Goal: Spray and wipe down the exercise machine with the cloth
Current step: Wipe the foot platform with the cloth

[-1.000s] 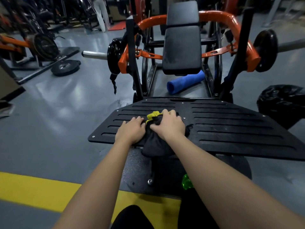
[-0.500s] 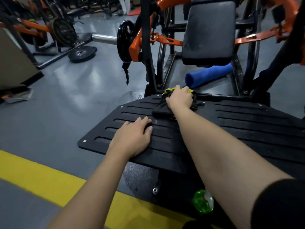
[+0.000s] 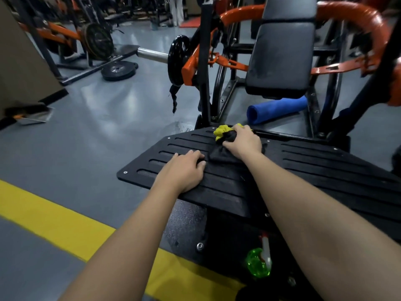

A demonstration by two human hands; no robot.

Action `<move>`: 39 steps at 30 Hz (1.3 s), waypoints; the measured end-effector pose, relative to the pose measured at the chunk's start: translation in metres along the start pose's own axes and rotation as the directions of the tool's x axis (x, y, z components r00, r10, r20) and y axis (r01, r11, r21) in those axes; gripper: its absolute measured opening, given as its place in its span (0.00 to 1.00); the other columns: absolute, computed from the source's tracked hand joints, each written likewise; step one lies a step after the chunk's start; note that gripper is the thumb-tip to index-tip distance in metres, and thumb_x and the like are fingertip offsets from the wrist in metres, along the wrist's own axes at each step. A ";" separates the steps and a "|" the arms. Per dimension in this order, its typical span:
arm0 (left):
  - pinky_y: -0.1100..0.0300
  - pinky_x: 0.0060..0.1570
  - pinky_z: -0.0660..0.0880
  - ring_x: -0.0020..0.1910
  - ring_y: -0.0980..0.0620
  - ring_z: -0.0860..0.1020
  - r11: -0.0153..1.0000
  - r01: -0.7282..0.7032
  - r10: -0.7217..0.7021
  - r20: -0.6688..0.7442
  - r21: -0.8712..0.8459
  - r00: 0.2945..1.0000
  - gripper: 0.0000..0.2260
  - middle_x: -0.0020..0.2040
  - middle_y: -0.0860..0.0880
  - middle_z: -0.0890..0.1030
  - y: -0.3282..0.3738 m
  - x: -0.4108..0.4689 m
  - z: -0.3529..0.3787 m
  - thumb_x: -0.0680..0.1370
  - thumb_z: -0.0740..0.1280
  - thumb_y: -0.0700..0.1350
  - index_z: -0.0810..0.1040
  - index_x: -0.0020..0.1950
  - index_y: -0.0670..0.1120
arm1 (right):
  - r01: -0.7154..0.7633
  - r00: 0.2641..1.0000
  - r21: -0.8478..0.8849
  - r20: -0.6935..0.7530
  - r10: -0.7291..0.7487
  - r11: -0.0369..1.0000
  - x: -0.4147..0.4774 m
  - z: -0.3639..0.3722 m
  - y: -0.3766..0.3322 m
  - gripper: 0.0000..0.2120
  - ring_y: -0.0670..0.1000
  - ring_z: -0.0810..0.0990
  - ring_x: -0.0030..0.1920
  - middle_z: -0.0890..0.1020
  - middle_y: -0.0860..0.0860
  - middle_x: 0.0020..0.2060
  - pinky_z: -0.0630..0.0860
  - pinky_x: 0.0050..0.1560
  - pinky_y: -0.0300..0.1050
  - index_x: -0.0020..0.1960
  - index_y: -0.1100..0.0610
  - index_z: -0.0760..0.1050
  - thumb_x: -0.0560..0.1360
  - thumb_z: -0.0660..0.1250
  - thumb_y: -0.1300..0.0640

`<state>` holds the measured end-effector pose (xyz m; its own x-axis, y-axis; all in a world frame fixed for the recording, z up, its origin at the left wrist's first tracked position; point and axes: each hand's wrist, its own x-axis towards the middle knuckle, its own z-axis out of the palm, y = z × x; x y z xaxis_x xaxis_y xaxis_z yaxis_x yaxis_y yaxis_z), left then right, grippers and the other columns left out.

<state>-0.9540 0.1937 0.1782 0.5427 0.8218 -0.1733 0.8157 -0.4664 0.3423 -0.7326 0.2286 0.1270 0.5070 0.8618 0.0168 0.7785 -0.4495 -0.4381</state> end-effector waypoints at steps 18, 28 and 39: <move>0.51 0.45 0.75 0.50 0.39 0.80 0.965 0.031 -0.145 -0.428 -0.261 0.892 0.12 0.50 0.43 0.84 -0.016 -0.028 -0.021 0.82 0.60 0.45 0.81 0.59 0.48 | 0.054 0.999 -0.031 0.003 -0.054 0.998 -0.227 -0.048 -0.064 0.27 0.60 0.76 0.60 0.73 0.50 0.62 0.73 0.56 0.50 0.66 0.47 0.71 0.72 0.67 0.36; 0.47 0.62 0.71 0.68 0.36 0.74 0.886 0.463 -0.461 -0.154 -0.021 0.874 0.27 0.70 0.38 0.75 -0.097 -0.005 -0.033 0.85 0.51 0.59 0.69 0.74 0.42 | -0.044 0.998 -0.175 -0.045 0.037 0.984 -0.193 -0.023 -0.099 0.27 0.61 0.72 0.64 0.72 0.54 0.65 0.73 0.56 0.53 0.66 0.51 0.69 0.76 0.64 0.35; 0.49 0.56 0.72 0.62 0.36 0.78 0.870 0.490 -0.462 -0.267 0.047 0.846 0.27 0.63 0.39 0.80 -0.117 0.016 -0.016 0.82 0.54 0.64 0.75 0.67 0.44 | -0.130 0.991 -0.089 -0.046 0.126 0.988 -0.049 0.023 -0.109 0.28 0.63 0.70 0.66 0.68 0.57 0.67 0.74 0.57 0.57 0.69 0.52 0.68 0.76 0.69 0.38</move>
<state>-1.0439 0.2669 0.1504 0.0288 0.9979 -0.0576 0.9853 -0.0186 0.1698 -0.8510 0.2409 0.1537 0.6174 0.7866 0.0027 0.7361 -0.5765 -0.3547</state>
